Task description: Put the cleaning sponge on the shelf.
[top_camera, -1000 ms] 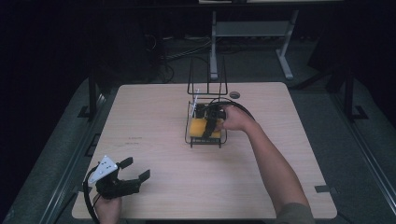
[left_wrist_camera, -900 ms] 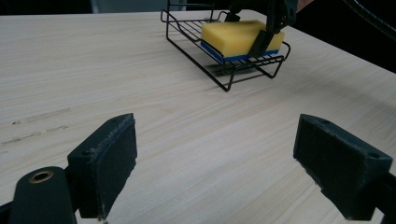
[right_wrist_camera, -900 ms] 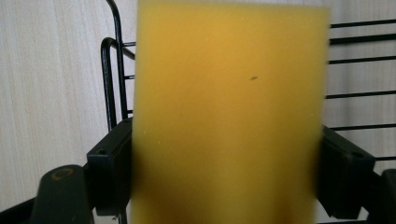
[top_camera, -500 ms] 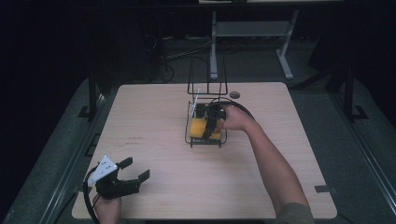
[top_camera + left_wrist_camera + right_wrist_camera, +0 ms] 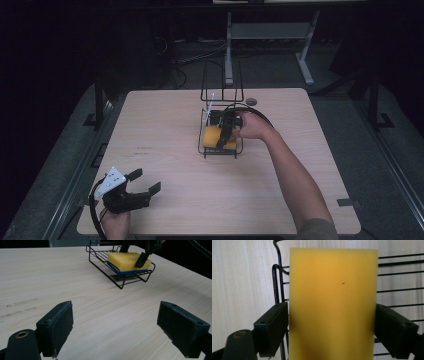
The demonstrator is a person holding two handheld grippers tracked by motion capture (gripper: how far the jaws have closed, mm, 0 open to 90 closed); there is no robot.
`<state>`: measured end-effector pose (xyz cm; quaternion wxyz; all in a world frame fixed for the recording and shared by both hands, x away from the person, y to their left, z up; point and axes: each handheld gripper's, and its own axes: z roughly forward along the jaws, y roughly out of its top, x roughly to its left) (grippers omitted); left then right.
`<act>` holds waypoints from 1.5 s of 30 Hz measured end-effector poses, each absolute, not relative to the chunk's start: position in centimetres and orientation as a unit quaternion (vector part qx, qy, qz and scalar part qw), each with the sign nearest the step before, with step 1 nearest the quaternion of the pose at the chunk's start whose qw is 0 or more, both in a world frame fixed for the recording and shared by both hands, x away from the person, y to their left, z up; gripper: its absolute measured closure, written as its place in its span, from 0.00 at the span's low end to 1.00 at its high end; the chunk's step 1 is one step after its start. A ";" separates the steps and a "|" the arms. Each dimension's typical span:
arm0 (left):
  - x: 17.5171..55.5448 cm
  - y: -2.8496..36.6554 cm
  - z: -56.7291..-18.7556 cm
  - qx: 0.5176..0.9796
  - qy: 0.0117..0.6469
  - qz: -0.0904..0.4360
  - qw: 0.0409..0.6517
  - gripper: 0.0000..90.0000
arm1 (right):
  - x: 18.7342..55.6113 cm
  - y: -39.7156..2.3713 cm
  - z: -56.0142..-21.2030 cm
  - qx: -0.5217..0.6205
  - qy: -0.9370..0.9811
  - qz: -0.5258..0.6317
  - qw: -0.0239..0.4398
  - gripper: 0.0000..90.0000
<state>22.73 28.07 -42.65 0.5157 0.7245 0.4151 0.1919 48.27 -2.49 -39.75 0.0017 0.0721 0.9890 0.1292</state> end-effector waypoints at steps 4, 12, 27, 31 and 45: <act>22.8 28.0 -42.7 0.724 0.415 0.191 0.516 0.14 | 48.2 -2.6 -39.5 0.070 0.989 0.130 0.004 0.18; 22.8 27.9 -42.7 0.725 0.415 0.191 0.515 0.14 | 47.8 -2.8 -38.8 0.069 0.989 0.131 0.011 0.18; 22.7 27.8 -42.7 0.726 0.414 0.190 0.515 0.14 | 47.2 -3.0 -38.0 0.064 0.989 0.134 0.020 0.17; 22.7 27.8 -42.7 0.727 0.413 0.190 0.515 0.14 | 46.8 -2.9 -37.7 0.063 0.989 0.131 0.021 0.17; 22.7 27.7 -42.6 0.728 0.411 0.190 0.515 0.14 | 45.6 -2.7 -37.6 0.058 0.990 0.127 0.021 0.16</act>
